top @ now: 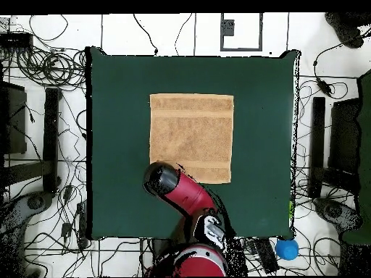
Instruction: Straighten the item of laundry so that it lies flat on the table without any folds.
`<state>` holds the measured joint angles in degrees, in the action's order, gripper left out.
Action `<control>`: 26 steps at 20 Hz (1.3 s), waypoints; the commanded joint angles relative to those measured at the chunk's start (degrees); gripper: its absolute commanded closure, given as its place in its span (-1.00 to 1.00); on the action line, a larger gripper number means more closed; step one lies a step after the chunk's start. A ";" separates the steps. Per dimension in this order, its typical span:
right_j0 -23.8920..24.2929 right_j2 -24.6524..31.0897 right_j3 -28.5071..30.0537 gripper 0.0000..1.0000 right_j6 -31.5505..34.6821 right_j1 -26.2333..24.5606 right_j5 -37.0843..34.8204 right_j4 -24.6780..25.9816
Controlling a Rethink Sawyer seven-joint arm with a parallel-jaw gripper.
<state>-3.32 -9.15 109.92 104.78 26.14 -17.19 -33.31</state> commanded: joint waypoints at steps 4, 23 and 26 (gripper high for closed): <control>-4.27 -11.21 -21.26 -1.00 14.18 -13.63 -7.89 0.48; 0.89 -9.43 -32.90 -1.00 8.32 -22.63 -5.66 5.20; 1.05 -10.15 -33.44 -1.00 8.55 -19.42 -14.98 6.88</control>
<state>-4.65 -19.45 85.73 104.77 12.78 -41.58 -28.02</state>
